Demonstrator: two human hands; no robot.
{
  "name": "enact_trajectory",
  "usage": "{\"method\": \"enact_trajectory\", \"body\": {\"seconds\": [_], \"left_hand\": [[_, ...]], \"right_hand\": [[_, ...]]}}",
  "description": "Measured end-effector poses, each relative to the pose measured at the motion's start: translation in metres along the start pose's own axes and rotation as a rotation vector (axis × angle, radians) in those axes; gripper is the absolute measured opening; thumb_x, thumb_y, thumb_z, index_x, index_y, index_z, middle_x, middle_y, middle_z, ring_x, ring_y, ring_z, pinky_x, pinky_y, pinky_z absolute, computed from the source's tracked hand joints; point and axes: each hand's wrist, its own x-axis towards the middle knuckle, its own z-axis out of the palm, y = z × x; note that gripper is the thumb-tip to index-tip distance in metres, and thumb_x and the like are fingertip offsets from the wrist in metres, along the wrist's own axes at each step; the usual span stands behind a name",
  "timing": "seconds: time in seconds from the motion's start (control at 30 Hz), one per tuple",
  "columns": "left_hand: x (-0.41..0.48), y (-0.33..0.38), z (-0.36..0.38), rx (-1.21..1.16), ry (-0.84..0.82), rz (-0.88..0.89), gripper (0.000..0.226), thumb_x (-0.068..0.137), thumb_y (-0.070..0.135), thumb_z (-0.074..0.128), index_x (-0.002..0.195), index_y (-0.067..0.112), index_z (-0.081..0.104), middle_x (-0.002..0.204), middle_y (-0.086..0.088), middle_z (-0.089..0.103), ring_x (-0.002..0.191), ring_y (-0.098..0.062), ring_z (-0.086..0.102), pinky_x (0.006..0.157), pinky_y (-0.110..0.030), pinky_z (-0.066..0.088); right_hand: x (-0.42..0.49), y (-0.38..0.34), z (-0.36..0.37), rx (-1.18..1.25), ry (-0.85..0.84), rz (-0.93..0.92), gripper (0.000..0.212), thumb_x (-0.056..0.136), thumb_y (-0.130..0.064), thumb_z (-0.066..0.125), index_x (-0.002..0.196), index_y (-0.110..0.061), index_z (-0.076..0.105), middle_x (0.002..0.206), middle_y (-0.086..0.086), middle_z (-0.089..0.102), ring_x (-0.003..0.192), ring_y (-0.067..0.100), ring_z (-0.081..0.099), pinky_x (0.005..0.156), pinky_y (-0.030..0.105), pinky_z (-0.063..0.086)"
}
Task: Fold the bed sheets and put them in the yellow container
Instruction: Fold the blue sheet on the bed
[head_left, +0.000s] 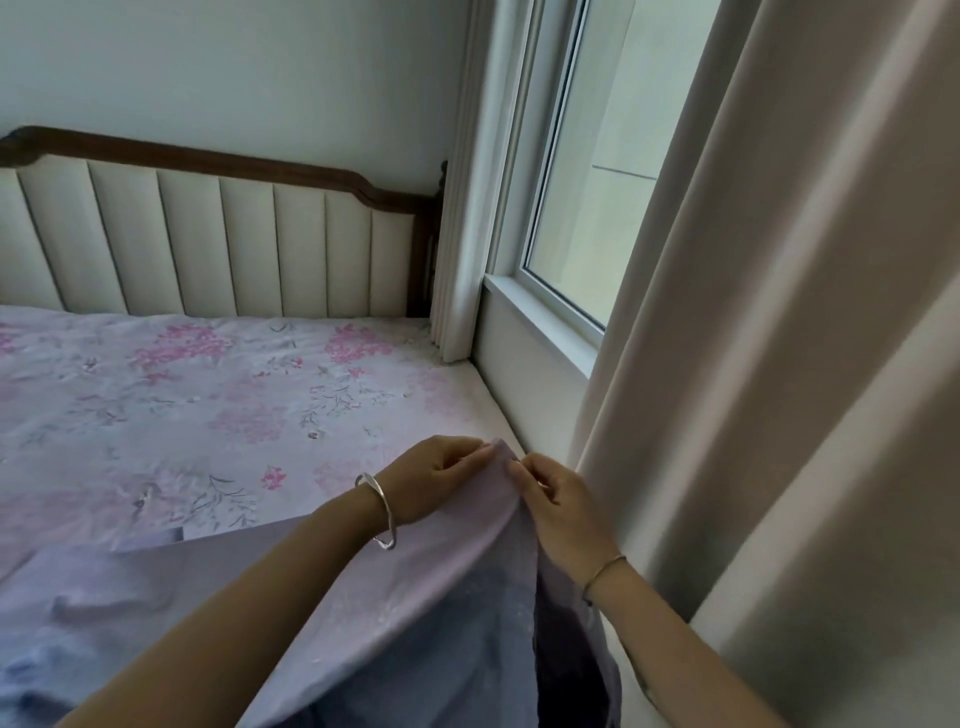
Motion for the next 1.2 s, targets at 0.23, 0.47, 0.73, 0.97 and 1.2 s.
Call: {"method": "enact_trajectory", "body": {"seconds": [0.23,0.47,0.73,0.97,1.2], "left_hand": [[-0.01,0.04,-0.028,0.086,0.096,0.1,0.034,0.1,0.031,0.036,0.083,0.013,0.059,0.07,0.005,0.055,0.064,-0.002,0.048,0.062,-0.017,0.037],[-0.013,0.075,-0.061,0.157,0.082,0.165,0.023,0.096,0.022,0.051,0.074,0.016,0.054,0.063,0.005,0.044,0.055,-0.003,0.039,0.053,-0.014,0.03],[-0.012,0.088,-0.071,0.157,0.033,0.076,0.015,0.091,0.034,0.056,0.078,0.028,0.054,0.07,0.01,0.053,0.056,0.002,0.047,0.055,-0.011,0.037],[-0.028,0.06,-0.084,0.152,0.19,0.064,0.063,0.07,0.064,0.053,0.083,0.003,0.058,0.071,-0.008,0.052,0.063,-0.011,0.044,0.06,-0.024,0.036],[-0.035,0.065,-0.091,0.132,0.175,0.096,0.016,0.087,0.023,0.066,0.073,0.023,0.057,0.063,0.016,0.055,0.06,0.0,0.049,0.058,-0.011,0.038]], "right_hand": [[0.005,-0.062,-0.011,0.127,-0.066,-0.116,0.024,0.096,-0.018,0.053,0.073,-0.023,0.052,0.061,-0.018,0.051,0.06,-0.002,0.043,0.06,0.012,0.035],[0.023,-0.099,-0.038,0.142,0.032,-0.188,0.014,0.095,-0.016,0.054,0.084,-0.009,0.06,0.073,-0.005,0.056,0.068,0.003,0.049,0.065,0.011,0.04],[0.027,-0.126,-0.052,0.218,0.045,-0.265,0.016,0.097,-0.014,0.05,0.082,-0.016,0.056,0.073,-0.006,0.053,0.07,0.003,0.048,0.068,0.016,0.04],[0.036,-0.118,-0.063,0.217,-0.038,-0.003,0.014,0.092,-0.025,0.057,0.1,-0.016,0.051,0.09,0.007,0.063,0.076,0.012,0.056,0.07,0.02,0.045],[0.036,-0.135,-0.059,-0.011,-0.335,-0.069,0.013,0.089,-0.024,0.064,0.095,-0.012,0.067,0.082,-0.005,0.063,0.069,-0.004,0.057,0.063,0.007,0.044]]}}
